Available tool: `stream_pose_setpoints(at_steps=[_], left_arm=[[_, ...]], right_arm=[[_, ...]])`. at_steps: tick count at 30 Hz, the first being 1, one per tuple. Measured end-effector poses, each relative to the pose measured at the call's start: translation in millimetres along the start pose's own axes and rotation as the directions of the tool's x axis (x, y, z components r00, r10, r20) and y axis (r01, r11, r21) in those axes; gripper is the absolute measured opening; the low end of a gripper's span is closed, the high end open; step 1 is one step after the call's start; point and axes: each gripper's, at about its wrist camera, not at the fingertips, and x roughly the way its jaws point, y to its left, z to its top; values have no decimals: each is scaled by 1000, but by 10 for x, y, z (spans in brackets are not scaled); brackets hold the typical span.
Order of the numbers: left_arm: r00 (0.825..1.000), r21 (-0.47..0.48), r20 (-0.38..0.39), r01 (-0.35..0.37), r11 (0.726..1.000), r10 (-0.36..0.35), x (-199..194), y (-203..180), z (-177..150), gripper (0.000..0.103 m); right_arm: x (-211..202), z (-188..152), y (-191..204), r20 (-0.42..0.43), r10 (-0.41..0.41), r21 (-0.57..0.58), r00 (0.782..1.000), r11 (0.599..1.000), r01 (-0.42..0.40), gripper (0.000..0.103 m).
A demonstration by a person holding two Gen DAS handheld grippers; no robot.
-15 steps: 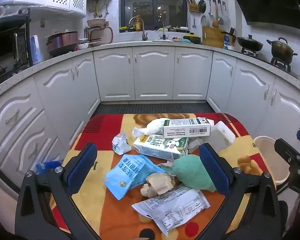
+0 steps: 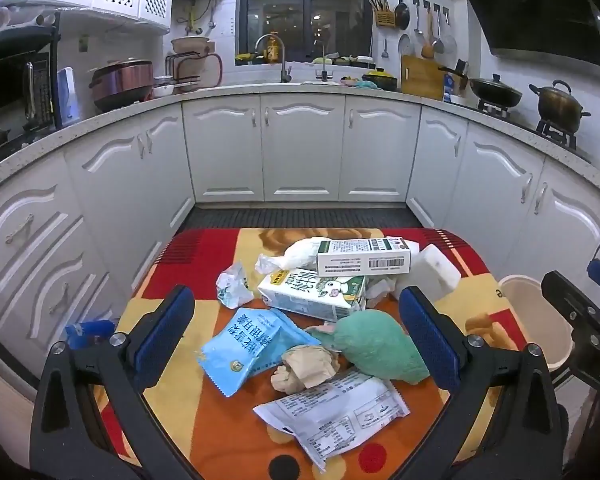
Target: Collect trash
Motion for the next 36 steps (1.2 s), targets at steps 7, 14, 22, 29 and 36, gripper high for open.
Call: stream_pose_setpoints(at_steps=[7,14,22,29,36], left_arm=[[1000,-5,-6,7,1000,-7,-5,-5,10,102],[1000,-5,-8,10,1000,-10,11,-20,-6,102],[1000,-5,-8,9,1000,-9,12,-36,-13,102],[1000,-3,-10,12,1000,-12,8,-45,-17,102],[1000,-7,-10,12,1000,-12,8,-42,-16,102]], right_arm=[[7,-9,24,8,-3,-3,1000,1000,3,101],[-1,-18,11,10,11,17,1000,1000,-11,101],[9,-16,18,9,15,20,1000,1000,-15,101],[23,-23,39,4,10,12,1000,1000,-10,101],[25,-18,46,-1,5,5,1000,1000,-5,101]])
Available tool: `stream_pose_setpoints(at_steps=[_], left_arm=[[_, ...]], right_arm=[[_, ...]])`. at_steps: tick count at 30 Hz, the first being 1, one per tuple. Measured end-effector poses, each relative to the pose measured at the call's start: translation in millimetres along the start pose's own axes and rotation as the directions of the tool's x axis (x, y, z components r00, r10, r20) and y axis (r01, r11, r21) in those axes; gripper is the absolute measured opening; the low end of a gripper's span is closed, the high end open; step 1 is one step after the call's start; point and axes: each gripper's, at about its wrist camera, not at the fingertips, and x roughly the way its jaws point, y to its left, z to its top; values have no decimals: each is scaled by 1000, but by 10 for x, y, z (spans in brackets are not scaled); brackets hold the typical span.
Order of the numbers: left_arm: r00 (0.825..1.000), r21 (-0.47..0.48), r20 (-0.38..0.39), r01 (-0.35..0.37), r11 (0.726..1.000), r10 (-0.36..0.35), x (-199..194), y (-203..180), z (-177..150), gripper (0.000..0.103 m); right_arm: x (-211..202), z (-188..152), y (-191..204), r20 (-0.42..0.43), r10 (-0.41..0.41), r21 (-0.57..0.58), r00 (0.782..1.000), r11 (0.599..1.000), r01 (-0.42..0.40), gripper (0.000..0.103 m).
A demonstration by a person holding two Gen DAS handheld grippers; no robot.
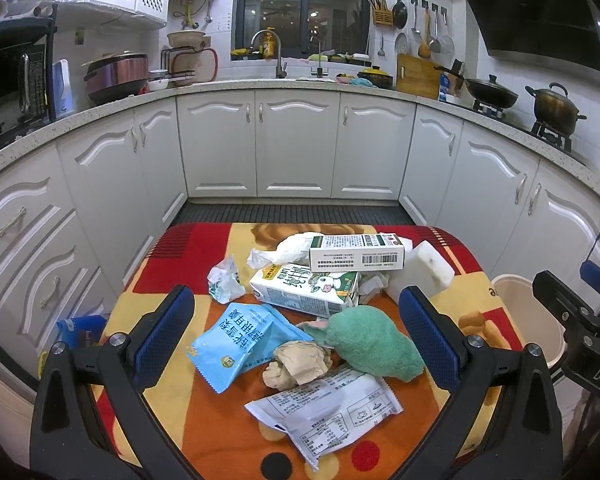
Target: Collect trash
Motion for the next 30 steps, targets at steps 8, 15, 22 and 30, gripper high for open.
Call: stream_pose_setpoints(at_steps=[8,15,22,30], left_arm=[[1000,-1,-3,3,1000,-3,-8,-24,-12,102],[1000,2,-9,7,1000,-7,-23,-81,-49,102],[1000,0,-12,8,1000,-8,-25,-85,-50,102],[1000,-1,-14,9,1000,-9,-32,-79,-59,102]], right_arm=[[4,-1,-1,0,-1,0,1000,1000,1,101],[14,-4,-22,-6,-4,-2,1000,1000,4,101],[31,-16,-31,-12,-6,-5,1000,1000,6,101],[49,-29,-41,-18,-6,-5,1000,1000,6,101]])
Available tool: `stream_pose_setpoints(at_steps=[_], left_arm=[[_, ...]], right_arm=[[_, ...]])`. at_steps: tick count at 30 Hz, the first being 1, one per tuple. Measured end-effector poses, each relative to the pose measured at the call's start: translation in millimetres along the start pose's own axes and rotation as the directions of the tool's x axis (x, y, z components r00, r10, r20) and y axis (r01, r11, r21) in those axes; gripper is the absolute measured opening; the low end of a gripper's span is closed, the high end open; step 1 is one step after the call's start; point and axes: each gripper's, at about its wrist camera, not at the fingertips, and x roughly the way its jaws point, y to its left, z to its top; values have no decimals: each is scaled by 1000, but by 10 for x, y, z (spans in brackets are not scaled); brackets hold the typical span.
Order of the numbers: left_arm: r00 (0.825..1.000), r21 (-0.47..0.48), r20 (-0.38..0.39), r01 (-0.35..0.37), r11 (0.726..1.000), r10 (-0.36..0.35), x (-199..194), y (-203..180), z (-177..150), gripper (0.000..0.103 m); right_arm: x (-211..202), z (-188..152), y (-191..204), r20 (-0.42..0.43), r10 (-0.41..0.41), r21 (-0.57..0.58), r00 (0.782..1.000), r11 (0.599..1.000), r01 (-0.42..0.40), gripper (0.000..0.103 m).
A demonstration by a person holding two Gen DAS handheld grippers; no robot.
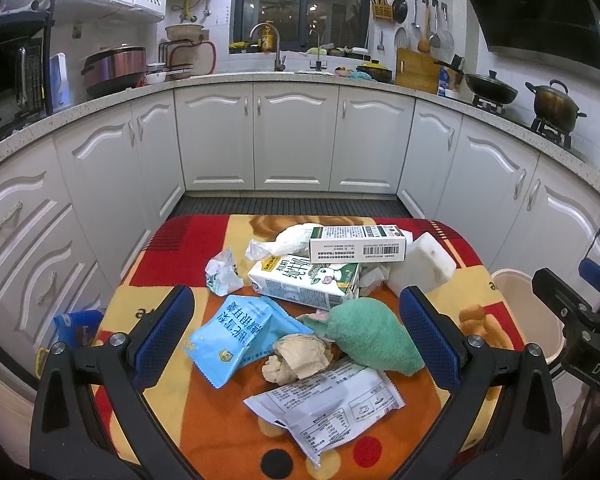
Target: Collect trash
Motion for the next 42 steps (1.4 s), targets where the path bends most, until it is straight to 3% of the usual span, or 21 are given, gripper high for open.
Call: stream_pose_setpoints(at_steps=[12,27,42], left_arm=[[1000,-15,-23,0,1000,0,51,-8,-148,102],[998,-35,-65,4,999,-7,49,267,-71,102],[982,-17,-184,44,999,-46,272,618,-241,102]], right_arm=[[33,-31,10,-9,-5,-9,1000,1000,5,101],[62,-48,28,-17,-1,-3,1000,1000,1,101],[345,-228,219,-128,134,-60,983,988,-142,101]])
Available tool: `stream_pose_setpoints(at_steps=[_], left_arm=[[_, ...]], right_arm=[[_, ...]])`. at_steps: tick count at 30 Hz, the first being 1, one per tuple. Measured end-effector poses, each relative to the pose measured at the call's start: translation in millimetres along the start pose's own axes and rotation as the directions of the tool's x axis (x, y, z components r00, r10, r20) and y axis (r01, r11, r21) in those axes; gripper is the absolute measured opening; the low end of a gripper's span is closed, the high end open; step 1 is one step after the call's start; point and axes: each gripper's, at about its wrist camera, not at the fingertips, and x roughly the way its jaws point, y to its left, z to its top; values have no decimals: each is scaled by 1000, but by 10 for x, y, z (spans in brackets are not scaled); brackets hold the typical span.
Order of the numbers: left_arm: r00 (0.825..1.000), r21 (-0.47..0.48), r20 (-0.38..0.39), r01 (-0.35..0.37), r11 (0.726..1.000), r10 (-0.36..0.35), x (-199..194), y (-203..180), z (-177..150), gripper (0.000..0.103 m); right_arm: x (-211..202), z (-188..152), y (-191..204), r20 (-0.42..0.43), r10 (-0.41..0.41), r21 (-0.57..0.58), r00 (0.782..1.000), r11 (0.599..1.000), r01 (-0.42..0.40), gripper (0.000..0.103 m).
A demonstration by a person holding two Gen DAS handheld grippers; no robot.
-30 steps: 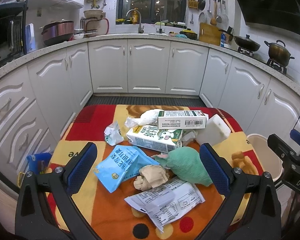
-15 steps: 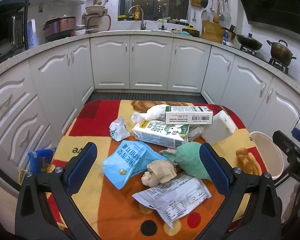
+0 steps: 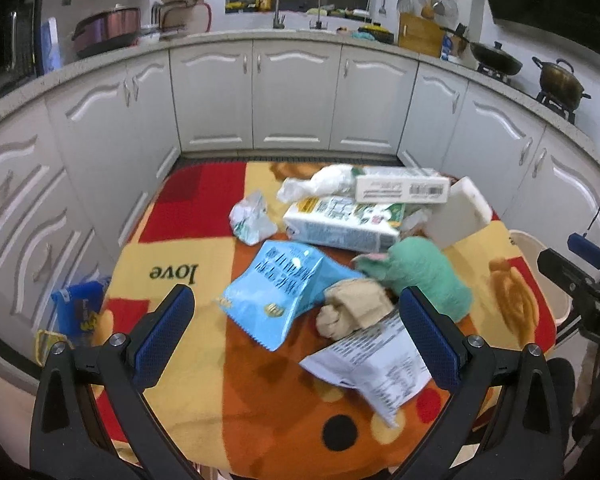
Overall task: Collect trash
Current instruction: 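Grasp the blue snack bag with left tool while right tool grasps green cloth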
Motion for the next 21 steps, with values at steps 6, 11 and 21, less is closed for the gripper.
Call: stream_pose_setpoints(at_steps=[6,11,21], left_arm=[[999,-18,-40,-18,1000,17,211,189,8,102],[994,-10,-109,22,1000,-23,499,325,64,102],[975,46,-215,61,997,-50,1026,354,174,102]], right_arm=[[299,-50,142,-80,94,-41,992,994,-97,101],[550,-46,191,-127,162,-29,979,986,-167,99],[930,5,327,-200,233,-55,952,967,-248,97]])
